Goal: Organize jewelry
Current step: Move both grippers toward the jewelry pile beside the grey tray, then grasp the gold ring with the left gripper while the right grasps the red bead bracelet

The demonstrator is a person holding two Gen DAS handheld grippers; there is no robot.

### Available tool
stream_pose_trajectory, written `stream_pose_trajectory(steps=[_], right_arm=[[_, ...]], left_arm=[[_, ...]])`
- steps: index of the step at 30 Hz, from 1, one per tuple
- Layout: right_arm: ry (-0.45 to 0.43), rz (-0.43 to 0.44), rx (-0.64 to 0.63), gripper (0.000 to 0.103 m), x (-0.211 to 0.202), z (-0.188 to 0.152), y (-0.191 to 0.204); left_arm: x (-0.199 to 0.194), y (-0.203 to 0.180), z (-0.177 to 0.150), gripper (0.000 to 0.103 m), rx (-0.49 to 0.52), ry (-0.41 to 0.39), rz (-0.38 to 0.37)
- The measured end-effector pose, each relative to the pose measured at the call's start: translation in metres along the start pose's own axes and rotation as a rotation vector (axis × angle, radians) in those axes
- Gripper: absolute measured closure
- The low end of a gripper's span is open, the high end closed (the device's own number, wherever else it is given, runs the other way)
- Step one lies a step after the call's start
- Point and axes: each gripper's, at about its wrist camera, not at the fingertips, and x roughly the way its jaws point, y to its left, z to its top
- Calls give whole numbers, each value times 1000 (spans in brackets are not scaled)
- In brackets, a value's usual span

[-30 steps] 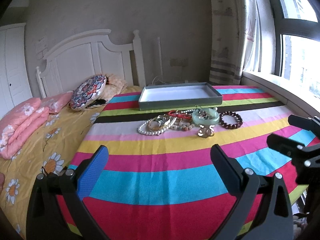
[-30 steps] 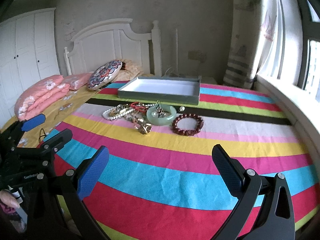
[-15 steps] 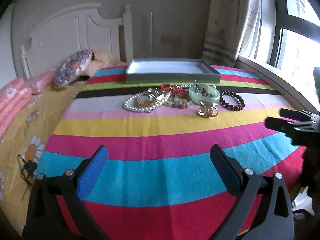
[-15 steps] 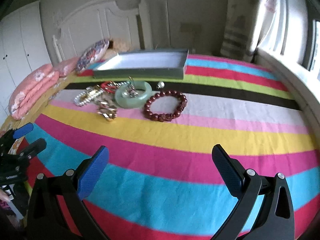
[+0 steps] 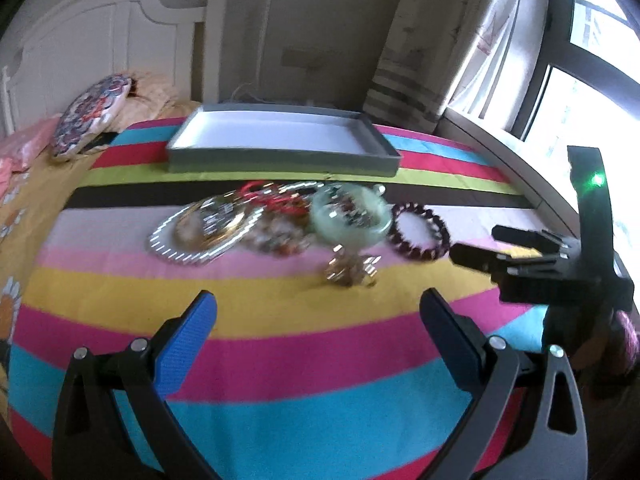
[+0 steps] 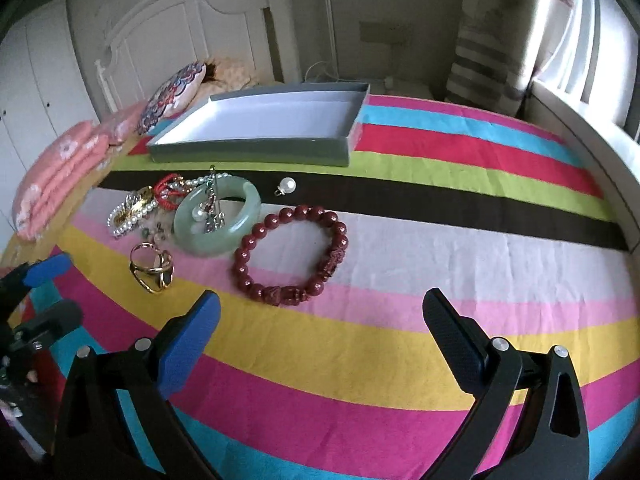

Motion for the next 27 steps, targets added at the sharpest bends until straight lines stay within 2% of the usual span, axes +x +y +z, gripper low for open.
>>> stream_pose_trajectory(steps=[2, 7, 8, 10, 11, 17, 25, 27], right_arm=[[2, -2, -10, 5, -1, 1, -1], [41, 0, -40, 5, 7, 3, -2], [51, 3, -44, 5, 10, 4, -2], [70, 5, -57, 5, 16, 7, 0], [77, 5, -65, 5, 19, 8, 2], [118, -11, -136, 9, 37, 14, 20], [124, -1, -182, 10, 52, 25, 30], [119, 10, -185, 16, 50, 24, 31]], left_arm=[[14, -12, 8, 5, 40, 5, 17], [48, -26, 17, 28, 110, 74, 52], [52, -26, 17, 36, 111, 89, 47], [64, -25, 15, 58, 120, 129, 20], [66, -25, 12, 65, 134, 130, 15], [45, -16, 12, 65, 112, 41, -21], [17, 5, 7, 65, 49, -21, -39], [9, 7, 6, 65, 47, -36, -38]])
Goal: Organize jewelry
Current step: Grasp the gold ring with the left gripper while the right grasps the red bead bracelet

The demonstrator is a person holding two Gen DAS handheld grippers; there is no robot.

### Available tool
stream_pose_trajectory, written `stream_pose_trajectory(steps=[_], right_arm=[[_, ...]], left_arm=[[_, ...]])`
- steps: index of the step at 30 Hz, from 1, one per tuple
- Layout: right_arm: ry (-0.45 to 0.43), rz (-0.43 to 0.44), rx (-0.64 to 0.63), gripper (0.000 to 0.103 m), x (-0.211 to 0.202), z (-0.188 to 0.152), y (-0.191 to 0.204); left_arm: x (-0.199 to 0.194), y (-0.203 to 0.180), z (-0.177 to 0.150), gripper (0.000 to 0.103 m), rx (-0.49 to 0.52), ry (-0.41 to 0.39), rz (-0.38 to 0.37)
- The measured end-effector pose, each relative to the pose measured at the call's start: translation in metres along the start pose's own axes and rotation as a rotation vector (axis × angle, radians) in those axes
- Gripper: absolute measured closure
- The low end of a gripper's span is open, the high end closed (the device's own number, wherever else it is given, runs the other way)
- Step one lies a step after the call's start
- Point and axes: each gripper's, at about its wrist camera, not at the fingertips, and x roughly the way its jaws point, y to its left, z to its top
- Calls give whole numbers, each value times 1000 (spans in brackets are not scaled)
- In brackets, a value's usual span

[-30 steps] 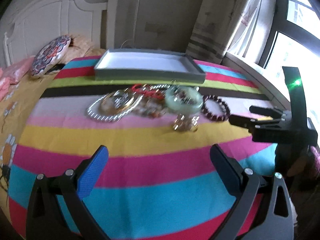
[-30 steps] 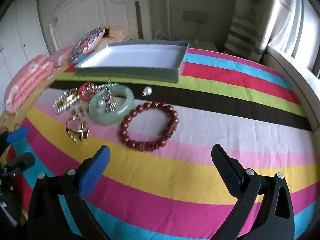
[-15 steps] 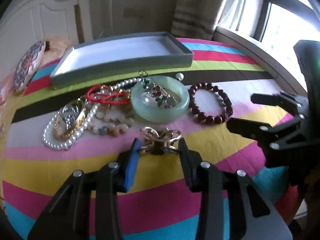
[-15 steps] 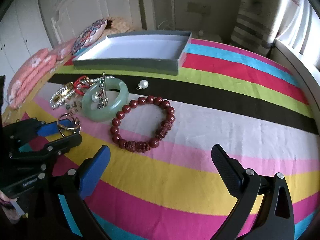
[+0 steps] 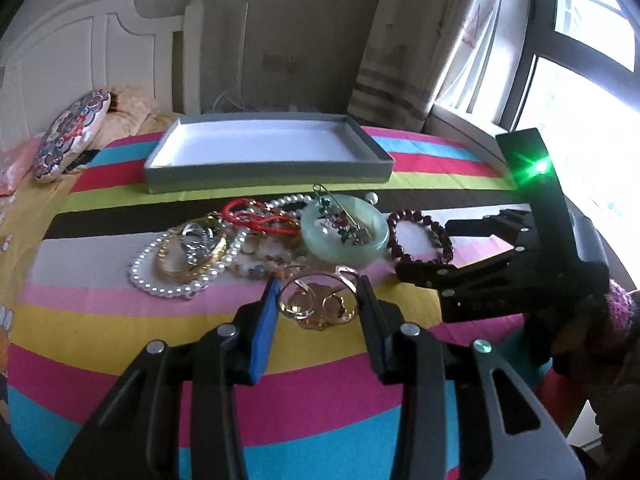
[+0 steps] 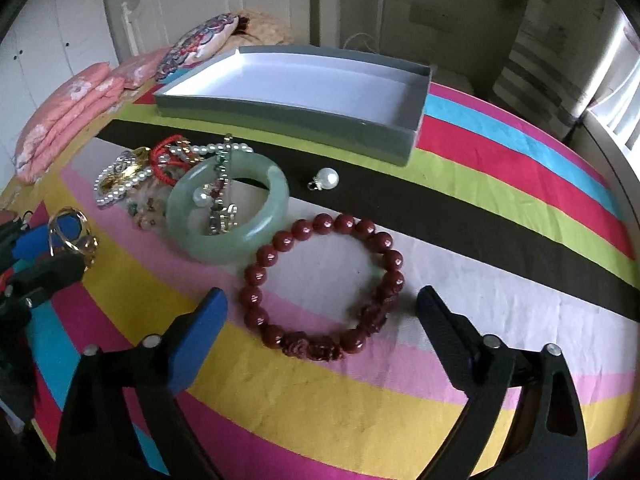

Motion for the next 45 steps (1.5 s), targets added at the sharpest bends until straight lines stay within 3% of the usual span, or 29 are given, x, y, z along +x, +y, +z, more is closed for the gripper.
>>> stream_pose_trajectory(steps=[5, 6, 7, 14, 27, 31, 37, 42, 45], right_arm=[[-12, 39, 33, 24, -8, -4, -8], [-21, 26, 29, 38, -11, -5, -8], [-28, 10, 19, 44, -12, -7, -7], [-54, 7, -5, 71, -23, -16, -7], [-76, 108, 96, 72, -42, -18, -29], [-65, 75, 83, 72, -42, -20, -33], [-39, 95, 98, 72, -34, -18, -28], [0, -26, 5, 72, -25, -17, -2], [-14, -64, -87, 87, -30, -23, 11]], left_arm=[[-13, 0, -4, 65, -1, -19, 4], [-14, 0, -5, 65, -2, -23, 3], [-15, -1, -5, 65, -3, -25, 3], [-20, -1, -2, 65, 1, -40, 0], [-20, 1, 0, 65, -2, -43, 8], [-21, -1, 0, 65, 2, -45, 5], [-18, 0, 3, 65, 4, -43, 5], [-14, 1, 6, 65, 9, -41, -1], [-13, 2, 11, 65, 17, -44, 1]])
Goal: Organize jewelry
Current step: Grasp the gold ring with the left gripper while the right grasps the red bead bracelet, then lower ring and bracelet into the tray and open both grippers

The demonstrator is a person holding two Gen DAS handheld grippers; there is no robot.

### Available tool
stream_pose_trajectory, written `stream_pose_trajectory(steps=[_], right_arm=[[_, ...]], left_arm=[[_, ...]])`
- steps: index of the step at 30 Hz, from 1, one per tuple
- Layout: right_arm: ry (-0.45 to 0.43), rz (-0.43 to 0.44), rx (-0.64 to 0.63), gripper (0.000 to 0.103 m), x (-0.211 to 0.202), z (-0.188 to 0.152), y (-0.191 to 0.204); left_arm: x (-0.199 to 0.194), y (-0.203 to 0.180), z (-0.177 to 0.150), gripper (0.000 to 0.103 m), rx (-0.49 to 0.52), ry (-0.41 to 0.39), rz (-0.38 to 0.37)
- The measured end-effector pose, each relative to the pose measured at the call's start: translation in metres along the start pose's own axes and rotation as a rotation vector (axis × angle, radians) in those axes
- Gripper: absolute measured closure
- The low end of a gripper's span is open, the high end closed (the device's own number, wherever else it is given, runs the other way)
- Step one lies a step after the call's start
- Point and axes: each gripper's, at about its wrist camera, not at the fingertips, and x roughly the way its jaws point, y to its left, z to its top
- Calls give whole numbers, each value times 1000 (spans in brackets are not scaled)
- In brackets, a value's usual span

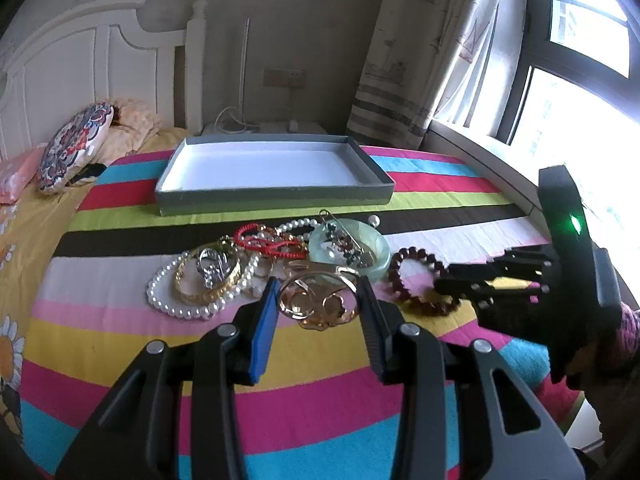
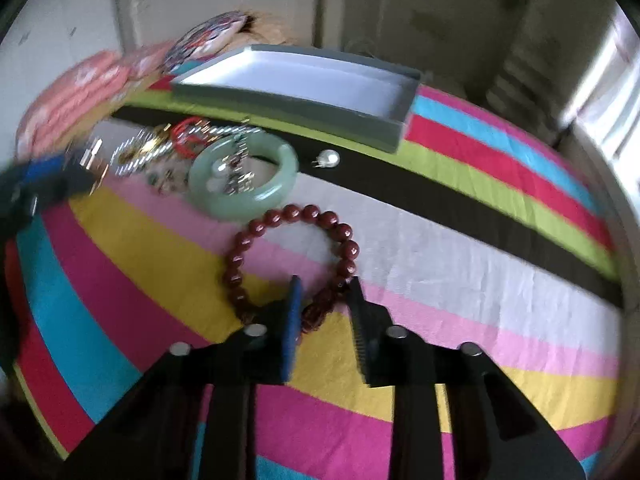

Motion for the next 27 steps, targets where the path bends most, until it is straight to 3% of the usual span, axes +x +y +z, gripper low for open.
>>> stream_pose_trajectory(steps=[5, 11, 27], right_arm=[[-90, -59, -42, 87, -18, -9, -2], [-233, -138, -42, 87, -50, 5, -14], [-355, -169, -60, 87, -52, 73, -37]], left_arm=[[0, 6, 13, 65, 9, -15, 4], [1, 9, 29, 65, 22, -34, 16], [36, 43, 80, 65, 20, -23, 50]])
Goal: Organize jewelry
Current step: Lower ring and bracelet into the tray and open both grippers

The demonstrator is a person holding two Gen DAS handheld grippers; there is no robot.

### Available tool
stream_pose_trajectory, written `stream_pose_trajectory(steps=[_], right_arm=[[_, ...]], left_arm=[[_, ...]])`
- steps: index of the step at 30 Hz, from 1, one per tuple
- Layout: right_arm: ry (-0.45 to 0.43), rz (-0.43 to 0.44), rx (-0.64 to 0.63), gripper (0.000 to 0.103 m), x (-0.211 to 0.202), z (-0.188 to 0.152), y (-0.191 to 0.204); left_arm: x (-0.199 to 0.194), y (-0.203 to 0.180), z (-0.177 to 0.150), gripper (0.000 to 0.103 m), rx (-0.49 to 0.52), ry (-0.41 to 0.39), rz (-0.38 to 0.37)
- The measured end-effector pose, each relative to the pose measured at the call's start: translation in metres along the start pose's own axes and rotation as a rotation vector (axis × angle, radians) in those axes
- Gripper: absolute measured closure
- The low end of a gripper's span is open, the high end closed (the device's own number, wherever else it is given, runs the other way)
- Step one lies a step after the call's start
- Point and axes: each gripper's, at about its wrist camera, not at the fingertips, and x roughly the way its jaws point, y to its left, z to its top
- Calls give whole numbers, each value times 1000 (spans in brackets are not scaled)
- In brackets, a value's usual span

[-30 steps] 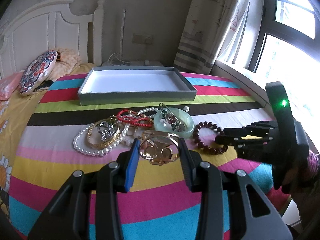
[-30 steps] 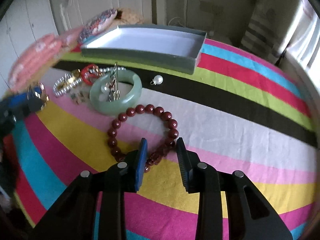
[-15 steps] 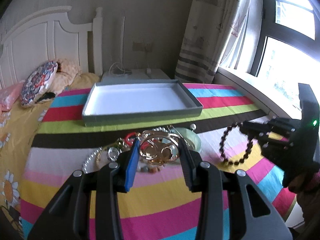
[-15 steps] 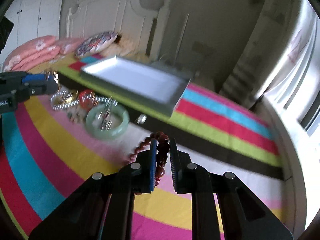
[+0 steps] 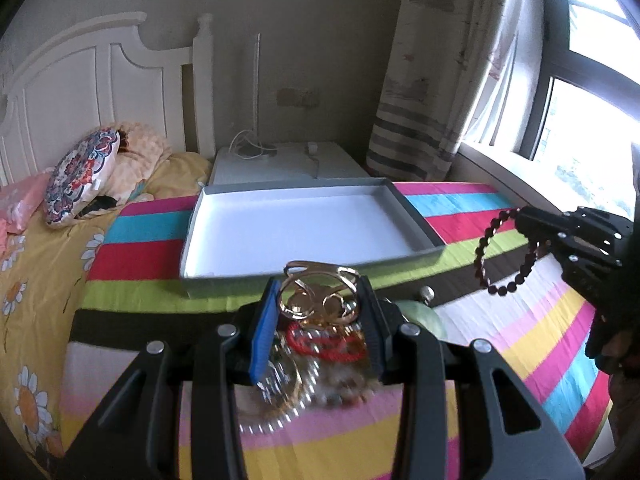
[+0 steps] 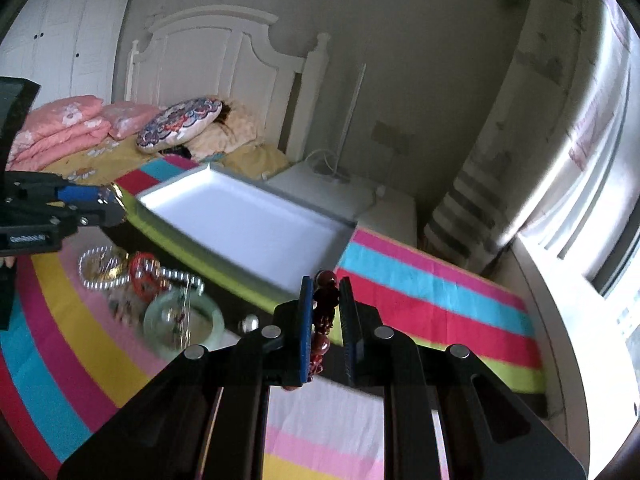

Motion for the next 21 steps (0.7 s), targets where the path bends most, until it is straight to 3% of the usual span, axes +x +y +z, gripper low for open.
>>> stream_pose_trajectory(steps=[11, 21], right_arm=[[-2, 37, -48, 87, 57, 48, 17], [2, 114, -6, 87, 111, 82, 27]], left_arm=[[58, 23, 40, 65, 16, 41, 50], [102, 47, 69, 65, 58, 98, 98]])
